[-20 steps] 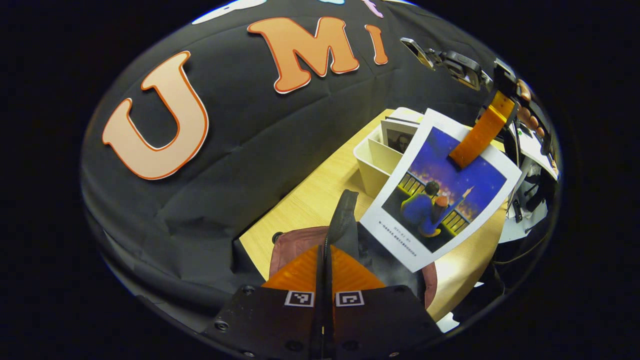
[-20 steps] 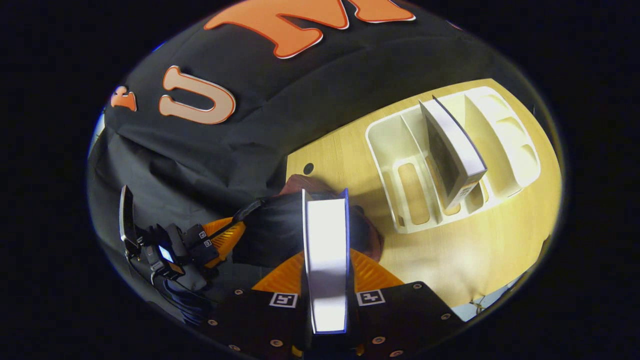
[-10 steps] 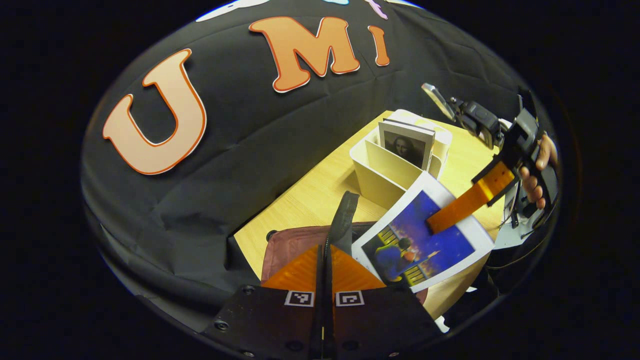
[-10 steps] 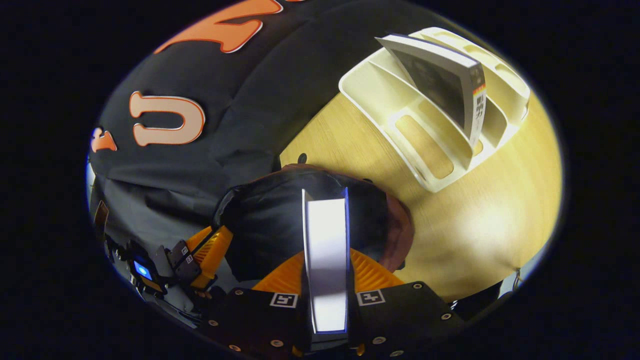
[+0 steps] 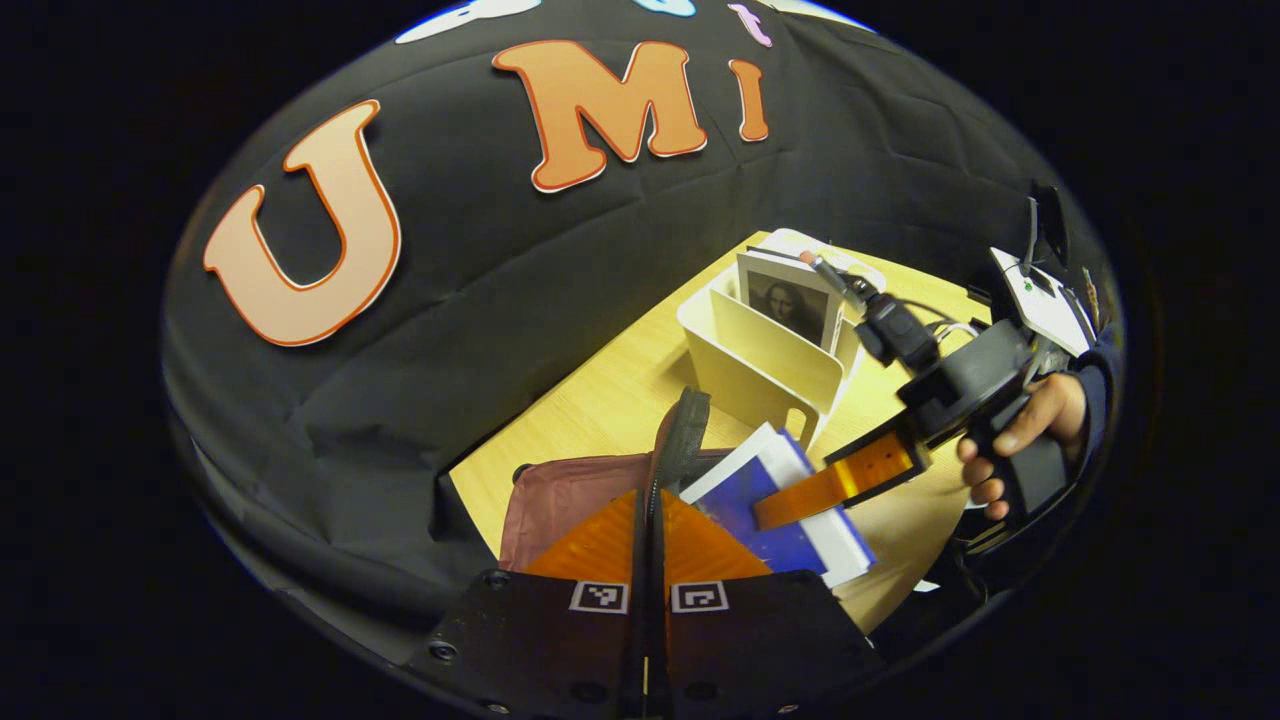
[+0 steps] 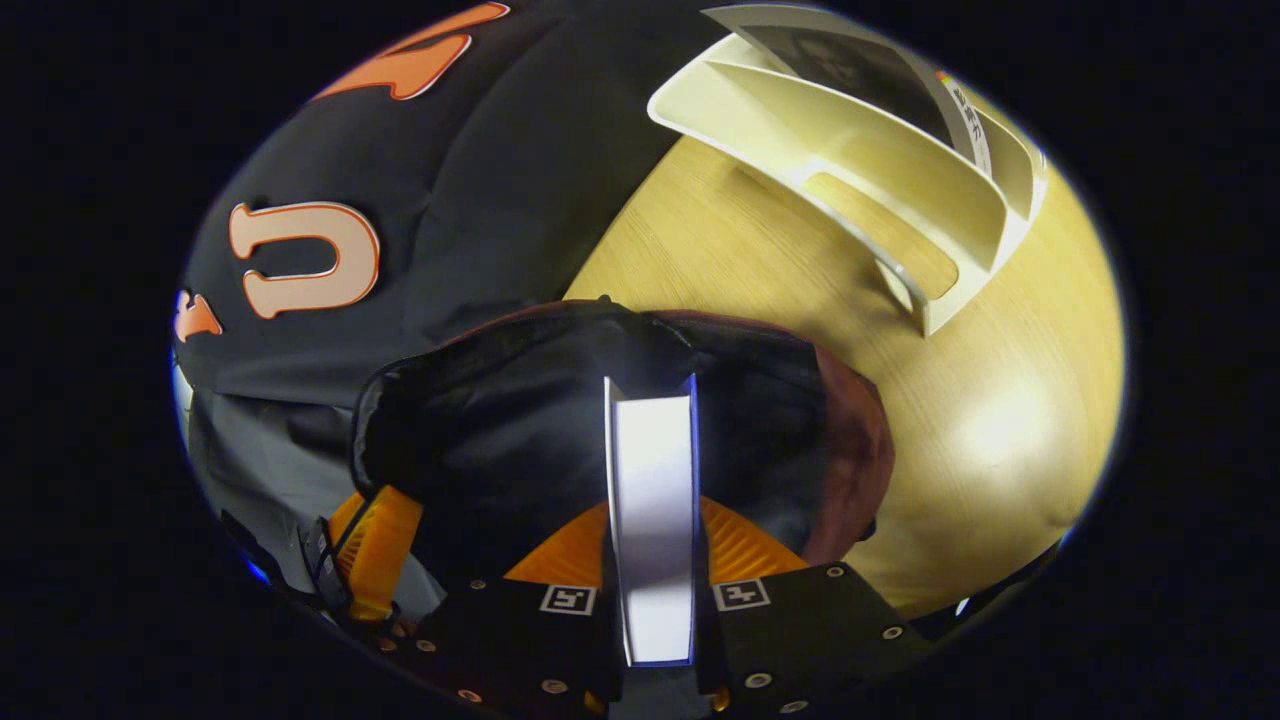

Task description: Open the schoolbag, grab two books from the bookshelf and put them into the schoolbag.

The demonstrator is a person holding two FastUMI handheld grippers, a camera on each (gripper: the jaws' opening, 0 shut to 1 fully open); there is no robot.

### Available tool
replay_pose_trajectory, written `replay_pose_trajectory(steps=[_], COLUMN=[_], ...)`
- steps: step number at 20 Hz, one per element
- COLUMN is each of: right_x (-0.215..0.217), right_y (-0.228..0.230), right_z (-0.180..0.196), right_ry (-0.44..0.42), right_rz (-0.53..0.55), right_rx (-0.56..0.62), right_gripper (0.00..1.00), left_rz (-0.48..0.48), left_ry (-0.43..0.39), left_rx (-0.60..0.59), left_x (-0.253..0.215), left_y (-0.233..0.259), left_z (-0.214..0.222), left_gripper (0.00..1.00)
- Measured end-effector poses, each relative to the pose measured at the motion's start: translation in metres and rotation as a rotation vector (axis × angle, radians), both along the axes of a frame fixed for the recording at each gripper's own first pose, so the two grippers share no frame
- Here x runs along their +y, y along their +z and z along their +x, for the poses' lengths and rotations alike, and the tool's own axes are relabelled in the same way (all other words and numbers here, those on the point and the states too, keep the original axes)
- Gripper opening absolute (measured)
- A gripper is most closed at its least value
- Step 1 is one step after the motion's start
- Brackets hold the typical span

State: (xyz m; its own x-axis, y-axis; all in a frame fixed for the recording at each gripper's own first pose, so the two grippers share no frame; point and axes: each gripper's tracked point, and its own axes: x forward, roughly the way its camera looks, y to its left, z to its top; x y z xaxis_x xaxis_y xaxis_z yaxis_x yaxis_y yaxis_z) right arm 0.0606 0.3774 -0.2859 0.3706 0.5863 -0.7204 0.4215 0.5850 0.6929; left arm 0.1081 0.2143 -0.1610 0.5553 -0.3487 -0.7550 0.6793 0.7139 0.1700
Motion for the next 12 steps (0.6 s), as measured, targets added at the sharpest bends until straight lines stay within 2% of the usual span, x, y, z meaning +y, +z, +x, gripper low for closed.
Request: replay_pose_trajectory(steps=[7,12], right_x=[0.034,0.055], right_y=[-0.034,-0.047], right_z=[0.002,0.019], right_ry=[-0.019,-0.111], right_rz=[0.030,0.099], right_rx=[0.002,0.011], right_gripper=[0.28,0.28], left_rz=[-0.034,-0.045], left_ry=[-0.054,-0.064], left_rx=[0.010,0.014], left_x=[-0.017,-0.023], left_y=[0.001,0.002], left_z=[-0.014,-0.017], left_gripper=[0.01,0.02])
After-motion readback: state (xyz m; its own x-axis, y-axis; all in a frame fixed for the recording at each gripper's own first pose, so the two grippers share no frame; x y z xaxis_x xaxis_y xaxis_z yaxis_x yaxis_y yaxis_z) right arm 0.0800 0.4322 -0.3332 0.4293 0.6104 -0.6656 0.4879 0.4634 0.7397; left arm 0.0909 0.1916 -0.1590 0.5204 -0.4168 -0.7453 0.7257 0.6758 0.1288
